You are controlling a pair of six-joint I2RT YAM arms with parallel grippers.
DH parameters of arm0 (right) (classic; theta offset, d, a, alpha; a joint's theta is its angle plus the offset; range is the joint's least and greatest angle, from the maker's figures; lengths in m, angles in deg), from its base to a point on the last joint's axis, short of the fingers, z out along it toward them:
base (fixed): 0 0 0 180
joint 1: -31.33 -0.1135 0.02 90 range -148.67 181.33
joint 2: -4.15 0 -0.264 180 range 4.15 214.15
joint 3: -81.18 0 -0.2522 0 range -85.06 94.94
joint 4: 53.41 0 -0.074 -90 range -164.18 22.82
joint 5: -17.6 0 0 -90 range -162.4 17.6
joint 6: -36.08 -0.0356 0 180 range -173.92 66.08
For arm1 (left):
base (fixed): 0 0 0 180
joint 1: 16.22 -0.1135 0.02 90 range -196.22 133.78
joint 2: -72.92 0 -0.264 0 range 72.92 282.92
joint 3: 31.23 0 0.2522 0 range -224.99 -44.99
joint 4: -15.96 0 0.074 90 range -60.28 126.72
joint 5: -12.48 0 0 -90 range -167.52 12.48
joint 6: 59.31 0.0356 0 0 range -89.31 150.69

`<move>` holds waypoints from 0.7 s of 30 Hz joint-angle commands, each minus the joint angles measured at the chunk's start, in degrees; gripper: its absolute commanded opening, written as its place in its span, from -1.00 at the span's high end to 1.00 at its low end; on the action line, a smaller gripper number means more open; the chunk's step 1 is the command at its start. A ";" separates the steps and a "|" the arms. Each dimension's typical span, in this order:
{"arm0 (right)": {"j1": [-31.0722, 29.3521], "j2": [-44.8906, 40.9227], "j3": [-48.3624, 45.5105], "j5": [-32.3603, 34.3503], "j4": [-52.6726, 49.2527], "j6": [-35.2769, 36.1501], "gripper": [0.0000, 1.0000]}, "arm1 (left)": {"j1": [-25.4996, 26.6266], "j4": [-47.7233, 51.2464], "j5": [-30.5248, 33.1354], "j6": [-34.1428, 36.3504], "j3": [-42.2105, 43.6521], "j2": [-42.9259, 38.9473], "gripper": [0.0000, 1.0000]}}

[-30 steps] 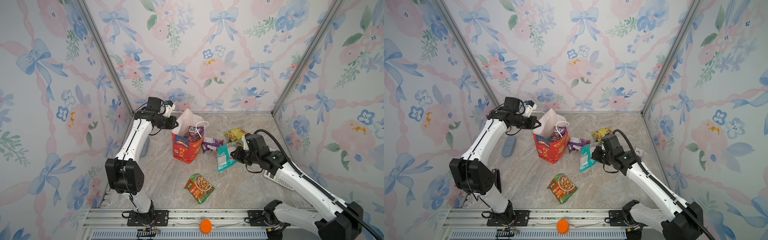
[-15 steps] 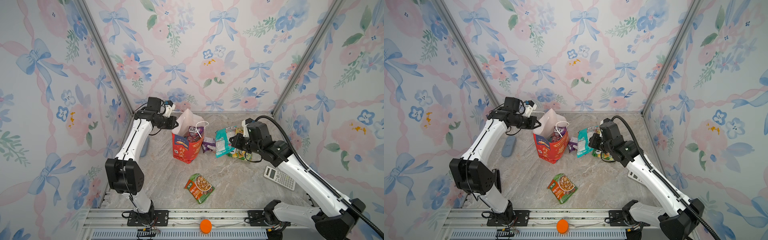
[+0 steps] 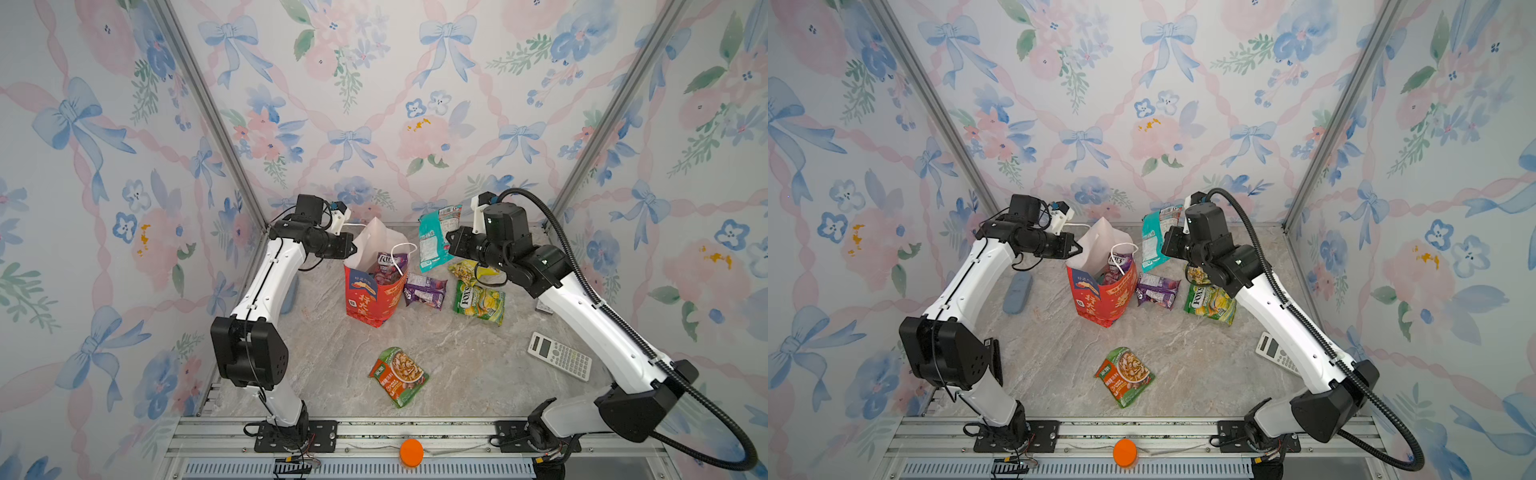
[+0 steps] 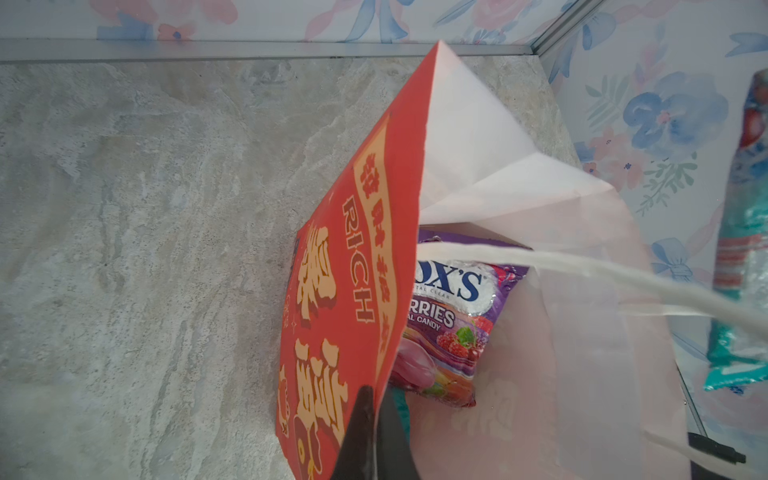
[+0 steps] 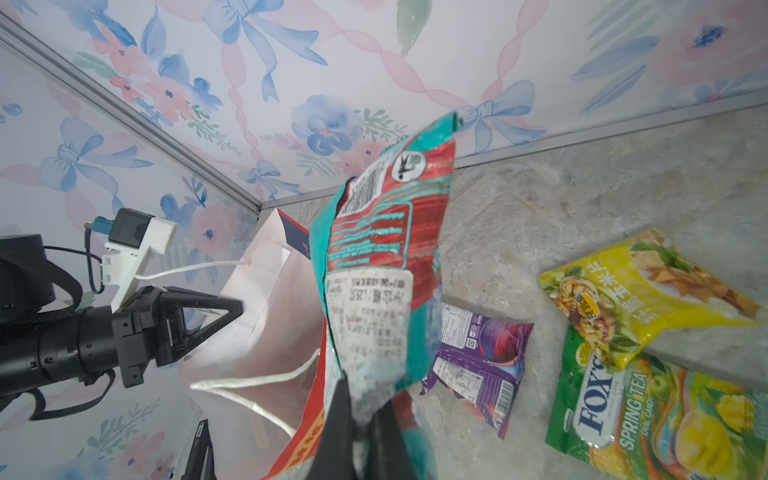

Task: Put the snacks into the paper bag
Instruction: 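Carry the teal packet with the right gripper up over the bag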

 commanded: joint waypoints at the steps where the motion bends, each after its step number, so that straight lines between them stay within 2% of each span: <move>1: -0.59 2.76 5.92 1.38 2.32 3.59 1.00 | 0.33 1.63 1.07 -0.07 1.22 0.11 1.00; 12: -1.46 15.50 25.53 2.28 0.47 7.80 1.00 | 0.25 1.65 0.98 -0.04 1.36 0.07 1.00; 21: -6.01 27.60 41.51 1.84 -4.29 9.16 1.00 | 0.16 1.70 0.72 0.20 1.39 0.01 1.00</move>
